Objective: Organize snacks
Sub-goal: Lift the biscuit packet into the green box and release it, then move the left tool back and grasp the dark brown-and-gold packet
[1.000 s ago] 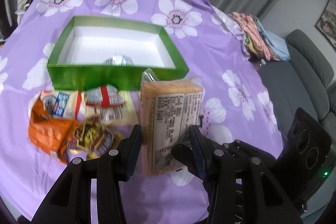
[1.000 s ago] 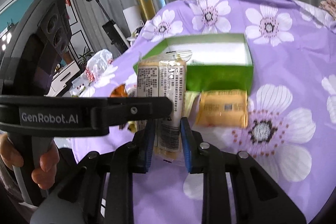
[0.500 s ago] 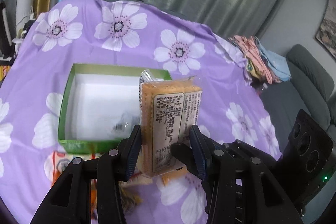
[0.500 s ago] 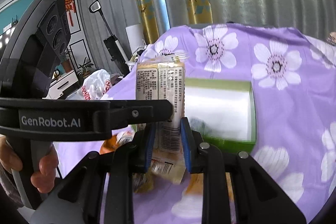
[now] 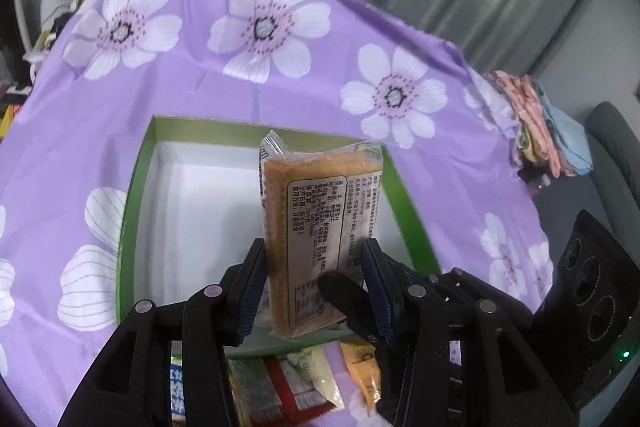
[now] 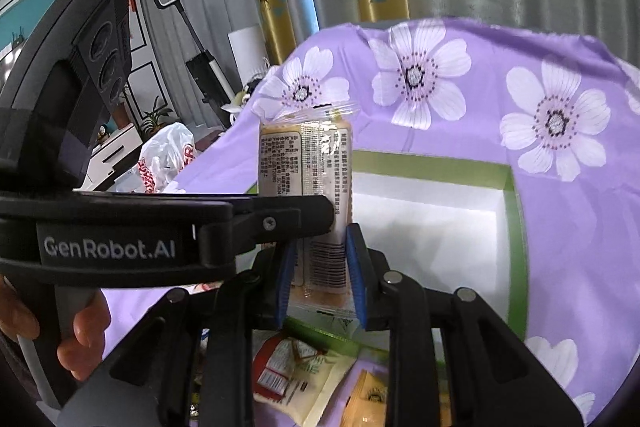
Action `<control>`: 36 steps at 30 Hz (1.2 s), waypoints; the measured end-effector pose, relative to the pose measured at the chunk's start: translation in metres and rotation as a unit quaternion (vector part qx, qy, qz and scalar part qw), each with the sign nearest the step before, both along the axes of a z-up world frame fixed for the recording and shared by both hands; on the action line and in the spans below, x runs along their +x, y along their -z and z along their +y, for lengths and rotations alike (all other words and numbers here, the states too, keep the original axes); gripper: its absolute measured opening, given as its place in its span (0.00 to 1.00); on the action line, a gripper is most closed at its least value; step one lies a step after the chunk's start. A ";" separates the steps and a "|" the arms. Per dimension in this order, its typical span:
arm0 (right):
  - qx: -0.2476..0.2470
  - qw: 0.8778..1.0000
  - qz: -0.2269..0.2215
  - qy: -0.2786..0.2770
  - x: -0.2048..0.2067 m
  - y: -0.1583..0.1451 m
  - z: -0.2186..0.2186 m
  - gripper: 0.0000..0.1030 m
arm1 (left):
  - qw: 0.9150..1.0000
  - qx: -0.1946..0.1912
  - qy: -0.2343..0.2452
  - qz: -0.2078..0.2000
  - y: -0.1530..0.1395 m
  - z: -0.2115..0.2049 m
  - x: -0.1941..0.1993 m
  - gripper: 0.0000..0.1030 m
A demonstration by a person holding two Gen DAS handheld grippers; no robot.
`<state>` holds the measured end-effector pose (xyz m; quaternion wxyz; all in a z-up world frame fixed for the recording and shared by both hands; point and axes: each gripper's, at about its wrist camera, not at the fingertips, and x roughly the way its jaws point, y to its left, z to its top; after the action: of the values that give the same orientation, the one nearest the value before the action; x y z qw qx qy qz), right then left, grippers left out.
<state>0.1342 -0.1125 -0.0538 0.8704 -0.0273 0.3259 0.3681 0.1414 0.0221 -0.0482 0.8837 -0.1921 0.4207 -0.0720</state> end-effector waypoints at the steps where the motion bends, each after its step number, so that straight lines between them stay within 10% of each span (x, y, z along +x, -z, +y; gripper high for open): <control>1: -0.002 1.000 0.005 0.002 0.005 0.003 0.002 0.32 | 1.000 0.001 -0.001 0.003 0.002 0.000 0.002 0.45; 14: -0.010 0.998 0.027 0.063 -0.004 0.011 -0.038 0.53 | 0.999 0.004 -0.034 0.007 -0.001 0.031 -0.028 0.78; 36: -0.030 0.997 0.057 0.049 -0.103 0.026 -0.071 0.59 | 0.998 0.014 -0.060 0.017 0.011 0.046 -0.144 0.79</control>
<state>0.0316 -0.1833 -0.0798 0.8660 -0.0163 0.3871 0.3160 -0.0022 0.0682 -0.0590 0.8818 -0.2055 0.4244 -0.0093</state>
